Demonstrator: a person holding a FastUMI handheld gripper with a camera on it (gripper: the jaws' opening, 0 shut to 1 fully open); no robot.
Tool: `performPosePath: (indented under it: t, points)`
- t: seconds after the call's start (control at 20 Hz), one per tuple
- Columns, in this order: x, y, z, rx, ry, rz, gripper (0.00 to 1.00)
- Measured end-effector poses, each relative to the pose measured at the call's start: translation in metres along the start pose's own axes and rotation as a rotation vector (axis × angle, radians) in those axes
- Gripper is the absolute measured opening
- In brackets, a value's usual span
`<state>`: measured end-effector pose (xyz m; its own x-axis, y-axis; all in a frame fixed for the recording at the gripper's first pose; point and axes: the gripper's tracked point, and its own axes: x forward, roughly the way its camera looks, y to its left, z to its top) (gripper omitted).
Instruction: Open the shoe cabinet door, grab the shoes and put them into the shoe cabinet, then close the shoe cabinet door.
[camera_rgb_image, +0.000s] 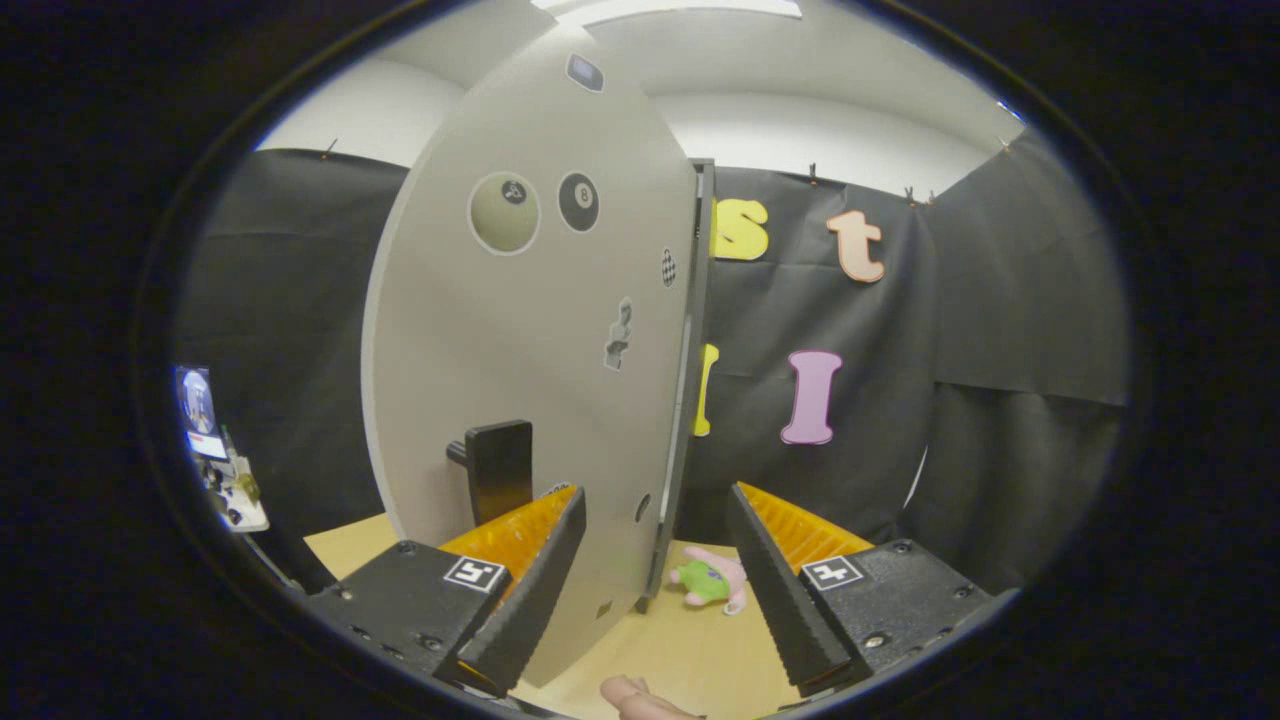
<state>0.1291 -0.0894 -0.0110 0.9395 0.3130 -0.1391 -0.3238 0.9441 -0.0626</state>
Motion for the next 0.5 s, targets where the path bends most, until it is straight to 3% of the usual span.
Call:
performPosePath:
  t: [0.3,0.5]
  points:
    - [0.031,0.036,0.002,0.061,0.017,-0.005,0.93]
    - [0.049,0.053,0.001,0.152,0.016,-0.093,0.93]
